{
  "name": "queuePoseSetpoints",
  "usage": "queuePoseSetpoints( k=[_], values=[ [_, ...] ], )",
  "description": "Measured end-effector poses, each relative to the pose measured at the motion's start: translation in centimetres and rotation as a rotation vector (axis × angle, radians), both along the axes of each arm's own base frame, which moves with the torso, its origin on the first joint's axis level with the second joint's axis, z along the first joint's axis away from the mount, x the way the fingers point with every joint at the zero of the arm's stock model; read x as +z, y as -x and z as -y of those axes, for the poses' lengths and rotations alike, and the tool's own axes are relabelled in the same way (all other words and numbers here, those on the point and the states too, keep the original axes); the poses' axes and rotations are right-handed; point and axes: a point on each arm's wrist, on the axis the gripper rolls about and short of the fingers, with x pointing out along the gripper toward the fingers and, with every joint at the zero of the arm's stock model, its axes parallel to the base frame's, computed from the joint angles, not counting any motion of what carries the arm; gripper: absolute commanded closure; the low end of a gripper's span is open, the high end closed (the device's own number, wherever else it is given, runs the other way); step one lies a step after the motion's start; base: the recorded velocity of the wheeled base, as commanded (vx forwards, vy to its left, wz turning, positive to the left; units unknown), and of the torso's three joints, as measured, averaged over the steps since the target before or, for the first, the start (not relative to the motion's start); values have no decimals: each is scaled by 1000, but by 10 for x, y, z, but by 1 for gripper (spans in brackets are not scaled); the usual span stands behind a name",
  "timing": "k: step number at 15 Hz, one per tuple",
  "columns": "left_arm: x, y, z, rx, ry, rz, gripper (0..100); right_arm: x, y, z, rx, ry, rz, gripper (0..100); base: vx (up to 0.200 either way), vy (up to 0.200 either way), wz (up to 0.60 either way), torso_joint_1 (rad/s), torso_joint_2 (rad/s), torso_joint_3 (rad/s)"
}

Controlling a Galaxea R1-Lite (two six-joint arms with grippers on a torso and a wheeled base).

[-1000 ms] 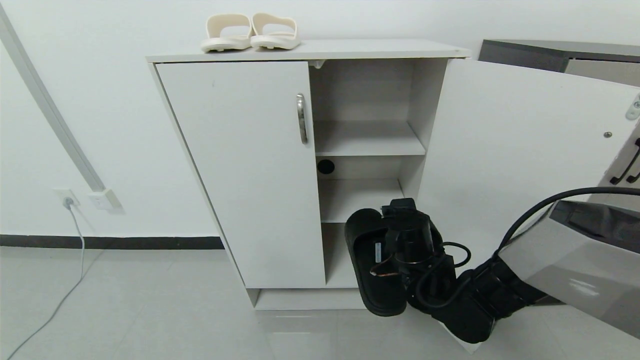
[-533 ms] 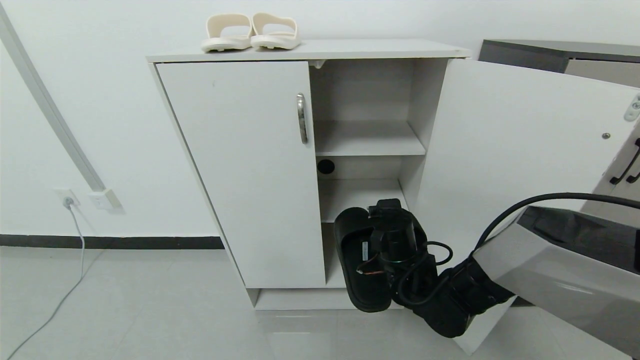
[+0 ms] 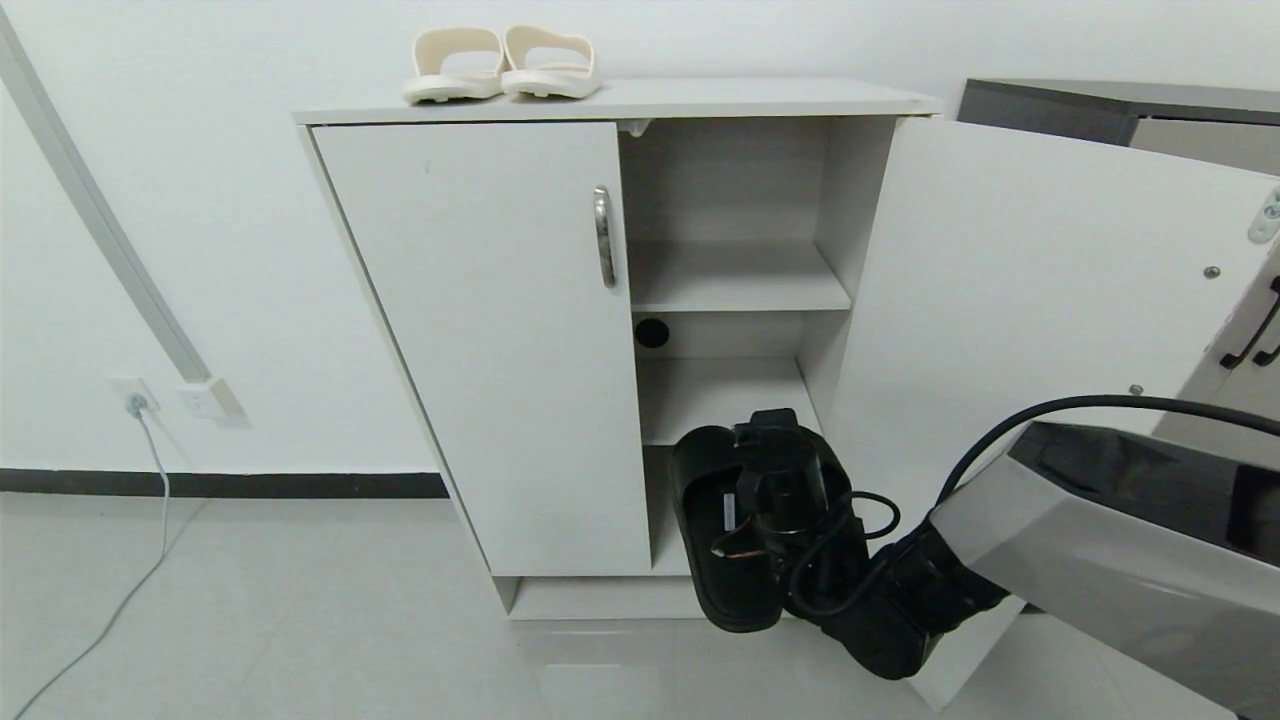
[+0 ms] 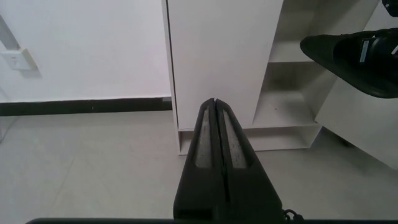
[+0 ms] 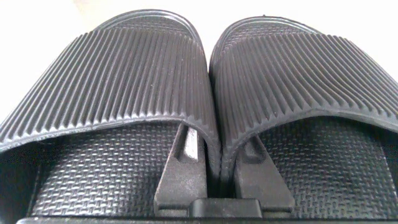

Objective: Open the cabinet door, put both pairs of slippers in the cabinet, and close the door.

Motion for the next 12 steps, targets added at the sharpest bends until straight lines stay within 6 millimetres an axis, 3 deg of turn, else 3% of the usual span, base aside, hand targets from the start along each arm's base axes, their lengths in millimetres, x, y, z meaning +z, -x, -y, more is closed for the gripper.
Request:
queuePoseSetpoints(
  k=[5,12],
  values=[
    [0,0,0,0,0,0,100,-7,-2,-2,4,7,-10,100,0,0,0,2,3,-174],
    [0,0,0,0,0,0,100,-2,3,-10,27,-7,64,100,0,0,0,1,1,-146]
  ],
)
